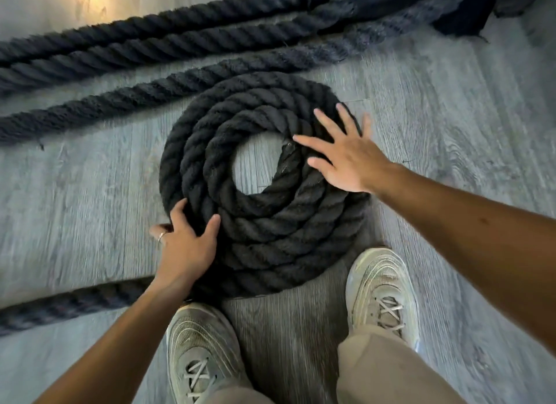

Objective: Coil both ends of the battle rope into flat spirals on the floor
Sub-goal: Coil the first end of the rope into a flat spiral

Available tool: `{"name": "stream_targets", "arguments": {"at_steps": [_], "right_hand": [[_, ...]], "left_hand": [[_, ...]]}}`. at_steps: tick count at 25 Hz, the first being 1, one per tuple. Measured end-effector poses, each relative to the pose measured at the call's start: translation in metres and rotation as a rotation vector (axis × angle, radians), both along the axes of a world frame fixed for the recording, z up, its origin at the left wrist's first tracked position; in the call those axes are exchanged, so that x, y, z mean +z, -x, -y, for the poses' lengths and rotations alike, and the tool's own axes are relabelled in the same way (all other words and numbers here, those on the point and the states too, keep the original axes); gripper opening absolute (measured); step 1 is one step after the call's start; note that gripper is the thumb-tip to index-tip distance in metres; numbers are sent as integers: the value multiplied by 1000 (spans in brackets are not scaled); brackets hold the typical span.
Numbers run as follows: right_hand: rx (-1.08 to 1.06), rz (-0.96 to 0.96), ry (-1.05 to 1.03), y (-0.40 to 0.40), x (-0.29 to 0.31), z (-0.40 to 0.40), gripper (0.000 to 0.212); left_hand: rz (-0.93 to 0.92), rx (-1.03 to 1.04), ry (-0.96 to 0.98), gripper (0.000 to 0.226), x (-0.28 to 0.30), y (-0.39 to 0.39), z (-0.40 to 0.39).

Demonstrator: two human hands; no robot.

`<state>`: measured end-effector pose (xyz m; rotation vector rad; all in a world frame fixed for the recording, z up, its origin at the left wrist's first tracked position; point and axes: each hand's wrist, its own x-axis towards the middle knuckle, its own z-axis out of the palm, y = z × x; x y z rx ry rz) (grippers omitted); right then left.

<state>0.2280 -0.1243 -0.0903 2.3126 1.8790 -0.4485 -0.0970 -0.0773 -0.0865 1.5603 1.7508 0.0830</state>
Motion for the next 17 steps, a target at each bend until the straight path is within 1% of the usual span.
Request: {"name": "stream_targets", "arguments": {"at_steps": [1,3,4,6,8,10,11,14,17], "right_hand": [[-129,-32,-24,10,0,2,53],[-358,-93,-81,49,-6,18,57],[-417,-104,-97,73,-10,29,62],[-456,-108,-87,112,-15,51,70],[-460,-115,-88,128,-20,62,75],[-446,-112,-113,127,-21,64,76],[-436,-107,-126,124,-22,63,75],[-372,-94,-126,107,-21,58,74],[-182,-86,-64,63,-15,41,71]], "left_hand": [[2,9,-9,70,0,-2,-1],[-52,24,-100,64,0,-7,-21],[-70,24,-157,63,1,-11,-39],[-32,-21,-211,60,3,-21,-81],[-7,-128,-186,57,4,-31,-117],[-49,-228,-141,53,0,-36,-135],[-58,-244,-135,52,-2,-35,-138],[-7,-193,-150,51,-5,-24,-130],[77,-43,-137,48,-13,3,-97]]}}
